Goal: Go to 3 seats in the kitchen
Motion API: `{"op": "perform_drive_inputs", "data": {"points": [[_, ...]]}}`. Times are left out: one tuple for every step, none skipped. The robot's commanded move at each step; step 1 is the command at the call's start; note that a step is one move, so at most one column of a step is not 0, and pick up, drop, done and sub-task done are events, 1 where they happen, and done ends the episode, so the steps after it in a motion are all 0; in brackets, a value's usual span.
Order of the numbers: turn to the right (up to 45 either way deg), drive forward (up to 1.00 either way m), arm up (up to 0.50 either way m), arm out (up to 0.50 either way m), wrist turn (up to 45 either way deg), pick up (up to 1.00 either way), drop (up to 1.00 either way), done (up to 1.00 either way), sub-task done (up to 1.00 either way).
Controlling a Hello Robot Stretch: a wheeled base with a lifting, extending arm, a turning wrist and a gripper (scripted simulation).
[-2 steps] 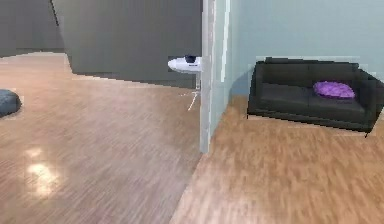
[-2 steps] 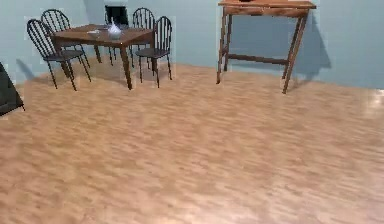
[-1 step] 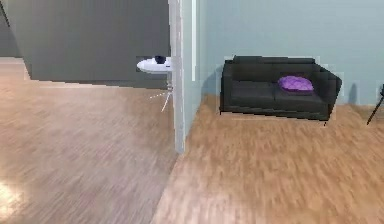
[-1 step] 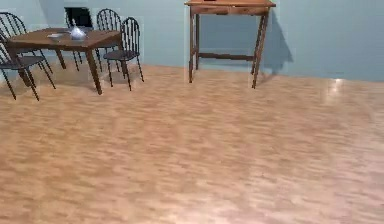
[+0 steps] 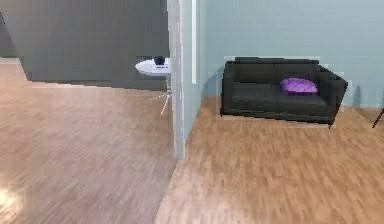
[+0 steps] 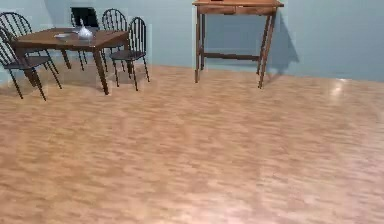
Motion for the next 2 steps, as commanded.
{"op": "perform_drive_inputs", "data": {"points": [[-21.0,0.00,0.00,0.00,0.0,0.00,0.00,0.00,0.00],[0.0,0.10,0.00,0.00,0.0,0.00,0.00,0.00,0.00]]}}
